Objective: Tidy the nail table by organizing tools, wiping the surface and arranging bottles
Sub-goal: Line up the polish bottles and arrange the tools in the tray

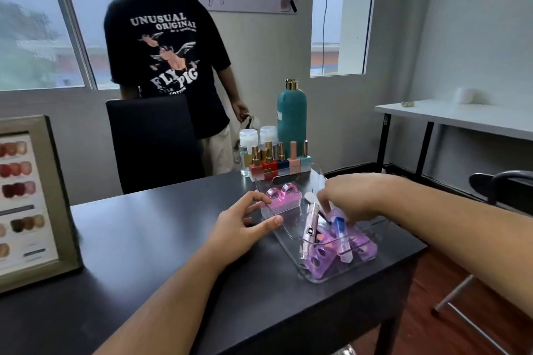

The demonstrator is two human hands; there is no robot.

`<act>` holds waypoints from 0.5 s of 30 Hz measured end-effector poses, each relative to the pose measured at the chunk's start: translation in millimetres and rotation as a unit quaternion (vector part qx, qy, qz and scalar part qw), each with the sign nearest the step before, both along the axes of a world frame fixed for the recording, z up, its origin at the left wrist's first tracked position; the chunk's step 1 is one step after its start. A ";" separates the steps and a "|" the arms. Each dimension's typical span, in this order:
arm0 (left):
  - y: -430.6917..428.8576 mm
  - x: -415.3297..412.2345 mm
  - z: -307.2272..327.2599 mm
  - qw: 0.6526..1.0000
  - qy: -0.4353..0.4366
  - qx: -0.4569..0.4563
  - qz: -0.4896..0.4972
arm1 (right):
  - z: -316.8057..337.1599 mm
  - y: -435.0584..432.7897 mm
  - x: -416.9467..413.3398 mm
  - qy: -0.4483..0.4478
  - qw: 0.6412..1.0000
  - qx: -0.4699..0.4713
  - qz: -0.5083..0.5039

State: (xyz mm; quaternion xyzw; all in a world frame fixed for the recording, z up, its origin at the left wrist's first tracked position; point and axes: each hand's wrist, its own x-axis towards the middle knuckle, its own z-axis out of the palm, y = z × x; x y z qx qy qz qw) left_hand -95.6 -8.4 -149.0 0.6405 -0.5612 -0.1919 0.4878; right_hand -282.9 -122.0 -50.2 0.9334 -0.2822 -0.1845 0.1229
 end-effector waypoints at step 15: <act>-3.6 2.9 -5.0 1.000 0.006 0.000 -0.002 | 40.5 -7.5 -7.9 -0.279 0.931 0.235 0.006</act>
